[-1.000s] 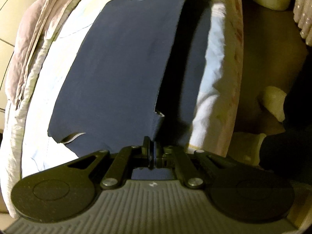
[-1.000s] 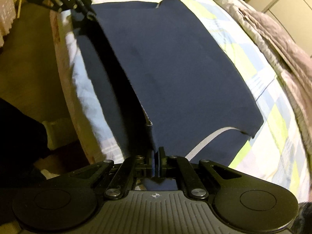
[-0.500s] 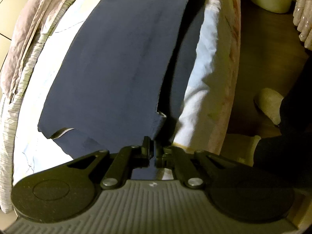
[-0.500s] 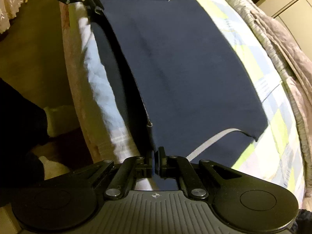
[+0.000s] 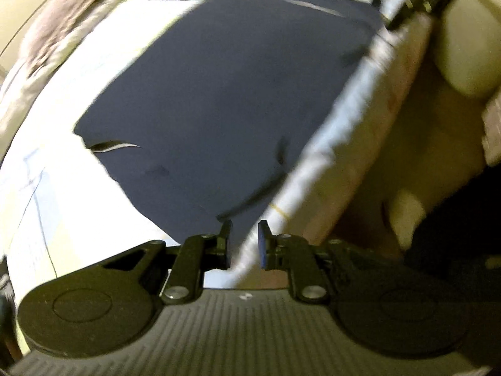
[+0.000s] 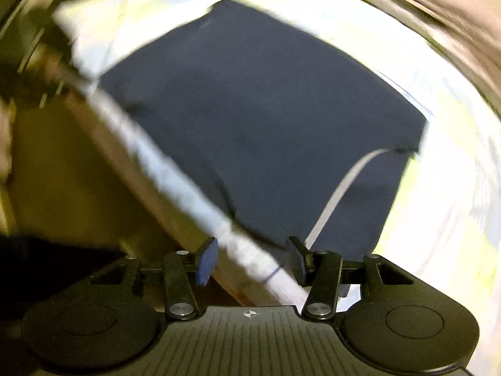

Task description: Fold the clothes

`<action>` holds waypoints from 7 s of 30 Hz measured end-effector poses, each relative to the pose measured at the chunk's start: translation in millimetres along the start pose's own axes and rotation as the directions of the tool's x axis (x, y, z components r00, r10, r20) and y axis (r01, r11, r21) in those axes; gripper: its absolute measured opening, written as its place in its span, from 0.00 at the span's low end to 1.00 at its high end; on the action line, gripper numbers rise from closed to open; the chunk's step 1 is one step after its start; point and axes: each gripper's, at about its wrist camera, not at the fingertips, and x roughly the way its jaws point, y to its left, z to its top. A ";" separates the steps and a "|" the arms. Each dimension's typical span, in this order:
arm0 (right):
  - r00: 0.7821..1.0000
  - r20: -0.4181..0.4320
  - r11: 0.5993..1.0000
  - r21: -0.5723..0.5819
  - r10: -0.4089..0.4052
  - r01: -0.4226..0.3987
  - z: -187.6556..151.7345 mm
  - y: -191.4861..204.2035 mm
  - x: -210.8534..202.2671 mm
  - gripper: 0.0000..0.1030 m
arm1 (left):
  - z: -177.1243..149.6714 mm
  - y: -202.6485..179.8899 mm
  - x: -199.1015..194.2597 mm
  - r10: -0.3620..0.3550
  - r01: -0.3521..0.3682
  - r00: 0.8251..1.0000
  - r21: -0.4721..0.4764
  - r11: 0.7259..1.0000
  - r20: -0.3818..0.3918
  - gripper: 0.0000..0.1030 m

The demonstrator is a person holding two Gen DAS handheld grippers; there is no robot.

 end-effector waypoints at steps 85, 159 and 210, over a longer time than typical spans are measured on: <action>0.921 -0.172 0.899 0.217 -0.349 0.381 216.9 250.6 165.9 0.77 | -4.2 261.6 142.9 -0.298 -0.500 0.795 0.849 0.172 0.528 0.61; 0.991 -0.005 0.428 0.902 -0.136 0.063 -82.8 -74.3 -31.0 0.00 | 425.3 80.8 168.7 -0.364 0.128 0.930 0.967 0.221 -0.040 0.45; 0.988 0.059 0.451 0.892 -0.146 0.013 -51.0 -96.3 -28.6 0.62 | 400.7 209.7 102.6 -0.406 0.361 0.905 0.273 0.892 0.130 0.42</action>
